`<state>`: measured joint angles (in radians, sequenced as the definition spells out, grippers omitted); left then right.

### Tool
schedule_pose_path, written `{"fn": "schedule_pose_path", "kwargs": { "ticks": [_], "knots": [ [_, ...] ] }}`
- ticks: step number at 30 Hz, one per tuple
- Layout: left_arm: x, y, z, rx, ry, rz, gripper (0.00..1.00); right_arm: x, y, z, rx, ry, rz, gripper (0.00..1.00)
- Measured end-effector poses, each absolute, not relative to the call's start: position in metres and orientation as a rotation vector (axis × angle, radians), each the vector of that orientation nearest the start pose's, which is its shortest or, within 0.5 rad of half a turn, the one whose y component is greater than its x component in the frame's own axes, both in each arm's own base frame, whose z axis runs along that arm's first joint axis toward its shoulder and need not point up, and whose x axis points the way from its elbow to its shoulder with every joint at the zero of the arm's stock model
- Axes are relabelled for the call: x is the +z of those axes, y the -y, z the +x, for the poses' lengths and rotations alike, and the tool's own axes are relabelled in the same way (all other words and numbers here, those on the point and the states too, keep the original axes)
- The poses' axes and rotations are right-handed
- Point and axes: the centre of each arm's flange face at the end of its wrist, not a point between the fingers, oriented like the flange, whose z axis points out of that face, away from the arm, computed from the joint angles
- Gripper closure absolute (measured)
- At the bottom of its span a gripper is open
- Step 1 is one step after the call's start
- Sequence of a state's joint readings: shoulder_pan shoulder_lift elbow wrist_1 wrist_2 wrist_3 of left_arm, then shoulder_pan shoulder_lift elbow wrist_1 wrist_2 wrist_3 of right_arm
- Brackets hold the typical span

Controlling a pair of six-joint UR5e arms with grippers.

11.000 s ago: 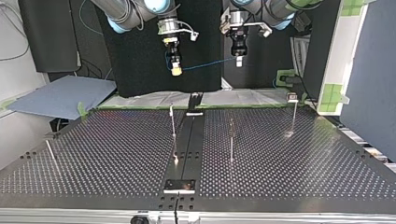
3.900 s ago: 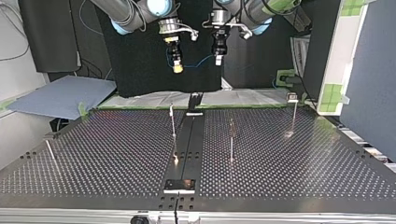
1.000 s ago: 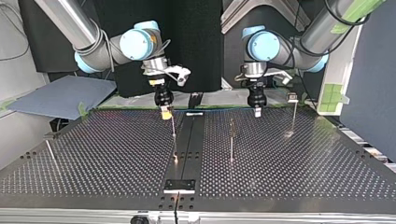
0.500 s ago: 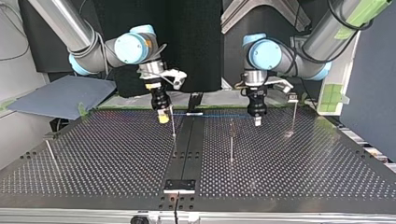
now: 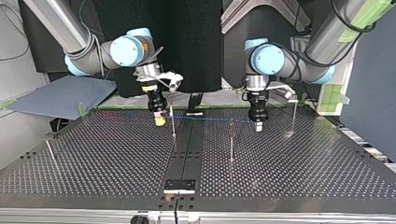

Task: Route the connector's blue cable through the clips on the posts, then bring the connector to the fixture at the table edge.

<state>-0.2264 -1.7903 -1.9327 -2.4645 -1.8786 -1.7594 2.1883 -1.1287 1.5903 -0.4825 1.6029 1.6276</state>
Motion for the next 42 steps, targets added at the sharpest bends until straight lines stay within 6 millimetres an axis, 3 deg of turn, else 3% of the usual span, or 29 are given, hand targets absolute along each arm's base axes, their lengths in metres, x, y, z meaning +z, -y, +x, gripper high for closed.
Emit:
{"fn": "schedule_pose_path", "kwargs": {
  "ticks": [20,31,42],
  "knots": [
    [0.268,0.204,0.509,-0.116,-1.458,-0.218,1.0,0.278,0.449,0.471,1.685,0.913,1.583,1.0],
    [0.262,0.207,0.524,-0.146,-1.475,-0.185,1.0,0.286,0.455,0.472,1.691,0.915,1.56,1.0],
    [0.271,0.206,0.536,-0.177,-1.456,-0.189,1.0,0.281,0.466,0.47,1.671,0.937,1.543,1.0]
  ]
}}
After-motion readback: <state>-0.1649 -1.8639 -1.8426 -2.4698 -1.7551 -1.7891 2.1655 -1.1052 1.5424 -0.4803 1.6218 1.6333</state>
